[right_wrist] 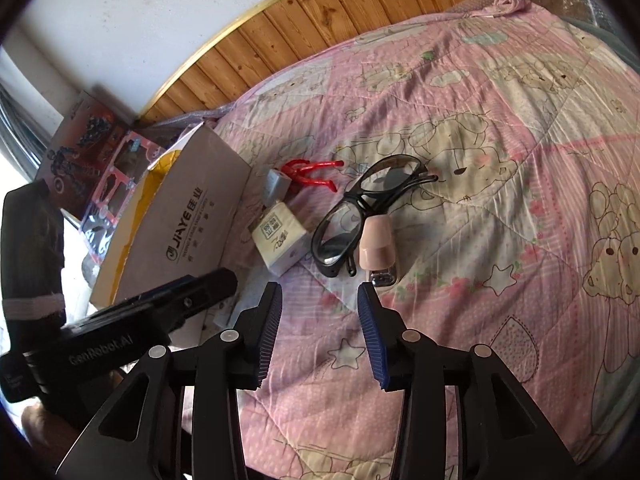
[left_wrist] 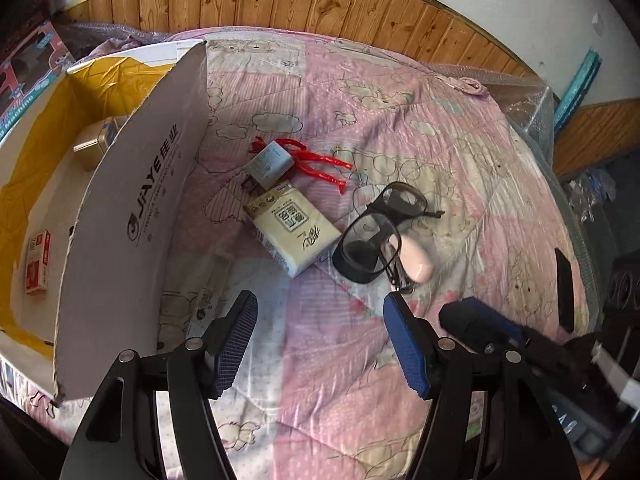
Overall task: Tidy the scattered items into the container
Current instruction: 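Grasp the beige tissue packet with the left tool while the right tool grasps the pink stapler, then lift the tissue packet and pink stapler and carry them toward the cardboard box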
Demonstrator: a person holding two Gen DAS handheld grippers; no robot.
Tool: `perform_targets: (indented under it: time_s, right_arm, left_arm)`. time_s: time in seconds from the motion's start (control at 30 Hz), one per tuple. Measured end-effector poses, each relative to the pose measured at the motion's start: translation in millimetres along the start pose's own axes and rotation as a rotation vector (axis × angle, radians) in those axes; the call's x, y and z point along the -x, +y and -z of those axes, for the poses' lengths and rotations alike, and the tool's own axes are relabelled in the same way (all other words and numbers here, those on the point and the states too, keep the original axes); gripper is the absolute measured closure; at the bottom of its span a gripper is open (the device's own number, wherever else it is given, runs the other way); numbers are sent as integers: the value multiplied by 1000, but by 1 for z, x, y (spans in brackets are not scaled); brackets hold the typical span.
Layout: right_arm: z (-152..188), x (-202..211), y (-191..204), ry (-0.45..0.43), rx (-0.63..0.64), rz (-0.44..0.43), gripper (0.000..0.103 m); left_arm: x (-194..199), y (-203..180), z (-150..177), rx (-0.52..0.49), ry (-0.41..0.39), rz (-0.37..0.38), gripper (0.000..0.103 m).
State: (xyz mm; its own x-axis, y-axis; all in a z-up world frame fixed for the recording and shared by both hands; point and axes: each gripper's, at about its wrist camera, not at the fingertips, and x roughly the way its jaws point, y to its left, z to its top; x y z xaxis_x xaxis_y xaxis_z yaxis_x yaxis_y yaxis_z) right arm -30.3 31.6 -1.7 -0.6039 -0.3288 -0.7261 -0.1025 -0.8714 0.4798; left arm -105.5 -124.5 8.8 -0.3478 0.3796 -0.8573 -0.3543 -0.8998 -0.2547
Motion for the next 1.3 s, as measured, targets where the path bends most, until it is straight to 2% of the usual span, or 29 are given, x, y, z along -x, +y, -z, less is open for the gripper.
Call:
perform_targets:
  time_s: [0.03,0.17,0.23,0.4,0.53,0.57,0.6,0.63,0.67,0.7,0.73,0.97,1.3]
  right_arm:
    - [-3,-6,-2,6,-4,7,61]
    - [-11,-25,-5,10,8,54,60]
    - [-14,-34,-8,14,16,77,60]
    - [-21,-55,-17,33,24,123,57]
    - [-23,-66,-26,48,5,116,57]
    - [-24,-67,-27,52,5,114,59]
    - [-24,-67,-27,52,10,120,69]
    - [-25,-66,-27,49,15,131,74]
    - [-25,-65,-28,46,13,133,75]
    - [-26,-64,-30,43,1,127,75]
    - [-26,-62,-32,40,-15,120,75]
    - [-30,-50,-35,13,-65,90,76]
    - [-25,-32,-26,-4,-59,72,75]
  left_arm:
    - [-5,-1,-8,14,-3,1,29]
    - [-36,-1,-34,64,28,-22,28]
    - [-52,2,-42,75,55,-64,28]
    - [-84,10,-52,97,97,-139,28]
    - [-108,21,-49,124,141,-148,28]
    - [-110,22,-47,121,130,-151,28]
    - [-109,21,-46,102,112,-160,28]
    - [-109,20,-45,85,103,-169,31]
    - [-107,20,-44,75,89,-175,42]
    - [-105,20,-43,68,77,-176,49]
    - [-103,22,-43,69,72,-166,50]
    - [-84,29,-38,89,48,-149,51]
    - [-46,12,-17,52,23,-134,51]
